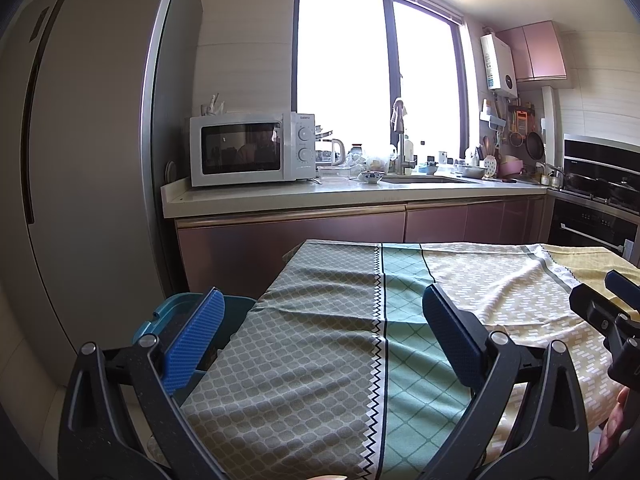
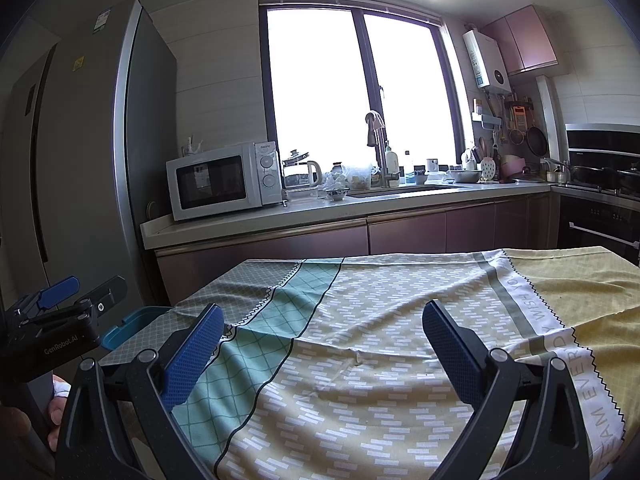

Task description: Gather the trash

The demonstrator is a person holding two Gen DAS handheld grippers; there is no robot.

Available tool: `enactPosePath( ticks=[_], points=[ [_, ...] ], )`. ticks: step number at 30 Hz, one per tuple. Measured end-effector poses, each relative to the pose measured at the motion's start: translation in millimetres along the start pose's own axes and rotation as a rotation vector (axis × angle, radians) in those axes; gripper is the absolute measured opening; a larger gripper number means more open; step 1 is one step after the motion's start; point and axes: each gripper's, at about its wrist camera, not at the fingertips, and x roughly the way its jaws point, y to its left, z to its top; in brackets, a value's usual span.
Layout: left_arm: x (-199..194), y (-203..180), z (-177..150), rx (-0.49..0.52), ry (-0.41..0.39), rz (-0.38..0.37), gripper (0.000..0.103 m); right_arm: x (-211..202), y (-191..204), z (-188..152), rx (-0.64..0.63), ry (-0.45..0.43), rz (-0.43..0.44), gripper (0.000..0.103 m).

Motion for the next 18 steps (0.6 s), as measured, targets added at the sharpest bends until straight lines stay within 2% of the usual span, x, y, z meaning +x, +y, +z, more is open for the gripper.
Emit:
enactPosePath(
  ticks=[18],
  points=[
    [-0.3,-6.9,-6.6,0.000,0.007,-0.002,0.098,-0.9,0.2,-1.6,0.002,0.003,-0.003,0.096]
  ],
)
